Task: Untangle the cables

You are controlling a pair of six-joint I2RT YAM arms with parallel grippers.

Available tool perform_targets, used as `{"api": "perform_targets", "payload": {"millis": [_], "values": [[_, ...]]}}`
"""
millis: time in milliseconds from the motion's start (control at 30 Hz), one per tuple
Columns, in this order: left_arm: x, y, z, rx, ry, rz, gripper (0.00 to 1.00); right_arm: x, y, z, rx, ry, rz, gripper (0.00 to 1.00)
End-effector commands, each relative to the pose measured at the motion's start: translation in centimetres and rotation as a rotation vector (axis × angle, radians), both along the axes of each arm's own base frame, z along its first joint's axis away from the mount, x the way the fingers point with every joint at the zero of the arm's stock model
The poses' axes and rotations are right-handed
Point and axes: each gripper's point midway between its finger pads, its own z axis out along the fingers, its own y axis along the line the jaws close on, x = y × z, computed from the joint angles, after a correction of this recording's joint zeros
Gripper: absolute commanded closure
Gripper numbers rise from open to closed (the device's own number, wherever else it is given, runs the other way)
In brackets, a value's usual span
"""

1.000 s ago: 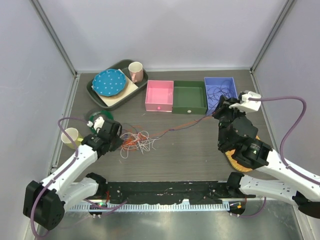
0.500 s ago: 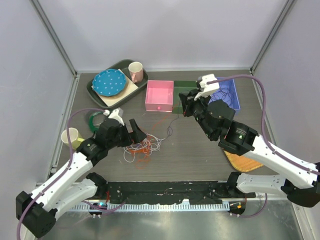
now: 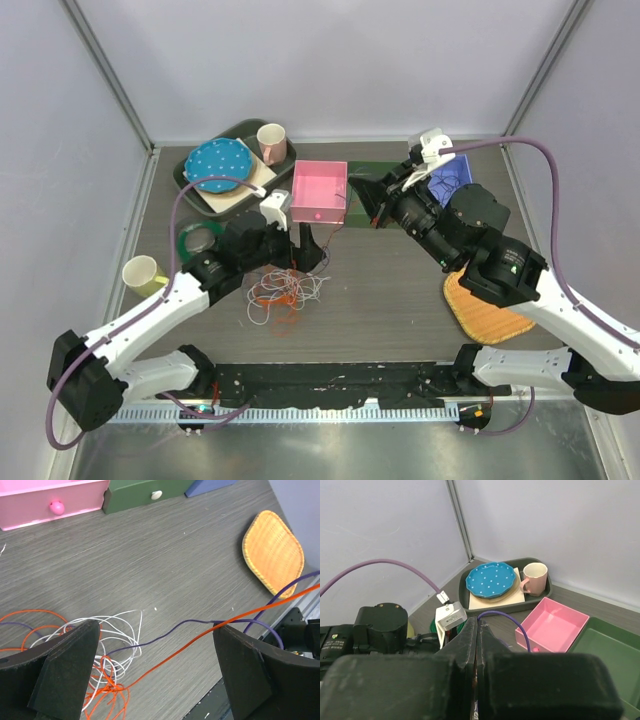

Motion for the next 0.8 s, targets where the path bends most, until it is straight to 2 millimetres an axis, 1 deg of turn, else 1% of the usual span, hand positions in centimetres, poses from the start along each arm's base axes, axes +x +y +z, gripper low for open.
{"api": "perform_targets", "payload": {"millis": [0,67,100,167,200,267,300,367,467,500,533,567,600,633,667,700,733,767], "values": [[1.2,-1.4,3.1,-0.011,-0.138,-0.056,0.01,-0.8,-0.5,1.5,0.015,-0.025,0.026,0.99],[0.9,-1.7,2.6,0.001,-0.135,-0.076,0.02,-1.0,-0.7,1.8,0.025,-0.027,0.03,0.99],[0.8,-1.5,2.0,0.011,-0.127,-0.071,0.03,-1.0,-0.8,1.9,0.026,-0.029,0.029,0.99],[1.4,-0.9,1.3,0.033,-0.13,-0.026,0.08,-1.1,-0.9,2.2,0.035,-0.031,0.028,0.99],[1.4,-0.7,0.5,0.049,-0.12,-0.013,0.12,-1.1,-1.0,2.3,0.039,-0.032,0.027,0.99],[1.4,-0.4,-0.9,0.078,-0.095,0.0,0.17,-1.2,-1.3,2.6,0.046,-0.035,0.022,0.99],[1.4,-0.3,-1.2,0.081,-0.088,0.002,0.22,-1.2,-1.5,2.8,0.053,-0.037,0.017,0.99],[1.5,0.0,-2.1,0.1,-0.079,0.015,0.26,-1.2,-1.8,3.1,0.057,-0.038,0.009,0.99],[1.6,0.0,-2.8,0.123,-0.067,0.013,0.4,-1.4,-2.3,3.4,0.071,-0.037,0.001,0.99],[1.9,0.5,-3.2,0.144,-0.064,0.044,0.56,-1.3,-2.3,3.3,0.071,-0.034,-0.003,0.99],[2.1,0.6,-3.2,0.143,-0.062,0.053,0.68,-1.2,-2.7,3.2,0.071,-0.032,-0.025,0.99],[2.3,0.7,-3.0,0.144,-0.064,0.069,0.8,-1.1,-2.9,2.8,0.068,-0.027,-0.035,0.99],[2.6,1.1,-3.0,0.153,-0.062,0.098,1.0,-0.8,-2.7,1.6,0.047,-0.01,-0.044,0.99],[2.8,1.4,-2.6,0.15,-0.062,0.129,1.0,-0.5,-2.8,0.5,0.035,0.019,-0.065,0.99],[3.3,1.6,-1.5,0.138,-0.072,0.163,1.0,0.1,-3.7,-0.5,0.044,0.047,-0.133,0.99],[3.3,2.3,-1.0,0.144,-0.066,0.198,1.0,0.7,-3.7,-2.9,0.027,0.093,-0.17,0.99],[3.9,3.4,-0.2,0.138,-0.067,0.291,1.0,1.0,-4.1,-4.5,0.009,0.123,-0.205,0.98],[4.2,3.8,1.1,0.115,-0.075,0.338,1.0,1.8,-5.7,-6.1,0.002,0.153,-0.314,0.96]]}}
